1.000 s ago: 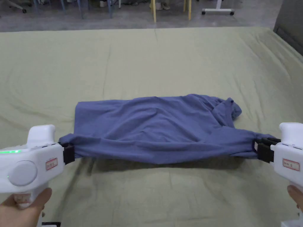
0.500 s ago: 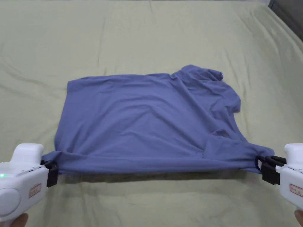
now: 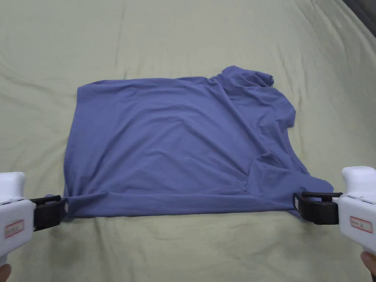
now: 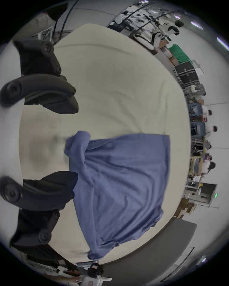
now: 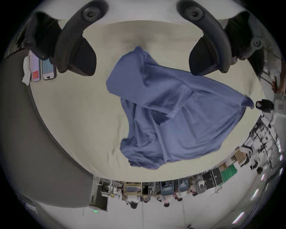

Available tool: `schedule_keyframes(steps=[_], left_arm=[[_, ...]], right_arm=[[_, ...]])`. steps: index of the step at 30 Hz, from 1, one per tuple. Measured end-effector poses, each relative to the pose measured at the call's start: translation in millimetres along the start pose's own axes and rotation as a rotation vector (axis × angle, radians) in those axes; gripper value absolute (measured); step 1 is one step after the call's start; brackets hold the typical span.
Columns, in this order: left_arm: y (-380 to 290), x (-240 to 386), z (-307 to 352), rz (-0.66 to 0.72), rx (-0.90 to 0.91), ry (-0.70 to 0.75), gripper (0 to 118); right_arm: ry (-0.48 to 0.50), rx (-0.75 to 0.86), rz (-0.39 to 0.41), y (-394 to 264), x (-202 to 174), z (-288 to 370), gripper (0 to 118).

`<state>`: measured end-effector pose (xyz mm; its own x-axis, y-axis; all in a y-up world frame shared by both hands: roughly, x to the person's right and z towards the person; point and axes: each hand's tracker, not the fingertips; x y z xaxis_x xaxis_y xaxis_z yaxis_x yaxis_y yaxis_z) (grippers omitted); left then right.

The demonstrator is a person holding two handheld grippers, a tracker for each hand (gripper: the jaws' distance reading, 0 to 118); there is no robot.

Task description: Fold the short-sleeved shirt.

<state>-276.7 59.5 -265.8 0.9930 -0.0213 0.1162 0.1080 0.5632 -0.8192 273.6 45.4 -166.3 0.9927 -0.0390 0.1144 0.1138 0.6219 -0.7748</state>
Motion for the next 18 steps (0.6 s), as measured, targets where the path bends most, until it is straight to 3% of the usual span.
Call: schedule_keyframes(steps=[3, 4, 5, 6, 7, 8, 9, 11, 15, 16, 18], left_arm=[[7.5, 3.1, 41.5, 0.025, 0.116, -0.016, 87], [5.0, 6.8, 55.9, 0.016, 0.163, -0.065, 77], [4.4, 11.9, 62.9, -0.003, 0.206, -0.082, 19], [5.7, 20.2, 62.8, -0.007, 0.206, -0.042, 0], [0.6, 30.1, 60.9, 0.003, 0.264, 0.023, 0], [-4.4, 36.0, 48.8, -0.026, 0.207, 0.006, 0], [-6.1, 41.1, 37.5, -0.051, 0.143, -0.018, 0], [-16.3, 51.0, 23.0, -0.052, 0.154, -0.01, 0], [-20.6, 50.7, 7.2, -0.046, 0.099, -0.023, 0], [-17.9, 44.4, 0.6, -0.025, 0.069, -0.027, 4], [-18.7, 38.5, -22.4, 0.032, -0.003, -0.054, 86]], right_arm=[[0.01, 0.064, -0.032, 5.2, -4.9, 23.7, 118], [0.01, 0.069, -0.029, 6.6, -8.3, 28.3, 118], [0.009, 0.079, -0.026, 7.1, -11.1, 32.1, 108], [0.015, 0.086, -0.023, 7.0, -13.7, 34.7, 76], [0.028, 0.082, -0.027, 3.3, -18.2, 31.2, 20], [0.016, 0.089, -0.052, 0.1, -21.0, 25.3, 2], [-0.011, 0.129, -0.06, -5.5, -23.8, 25.6, 2], [0.027, 0.045, -0.031, -4.1, -26.5, 16.0, 2], [0.033, 0.071, -0.039, -6.2, -33.2, 14.3, 2], [0.035, 0.071, -0.041, -6.5, -34.4, 13.3, 2], [0.049, 0.057, -0.04, -6.3, -36.3, 10.3, 2]])
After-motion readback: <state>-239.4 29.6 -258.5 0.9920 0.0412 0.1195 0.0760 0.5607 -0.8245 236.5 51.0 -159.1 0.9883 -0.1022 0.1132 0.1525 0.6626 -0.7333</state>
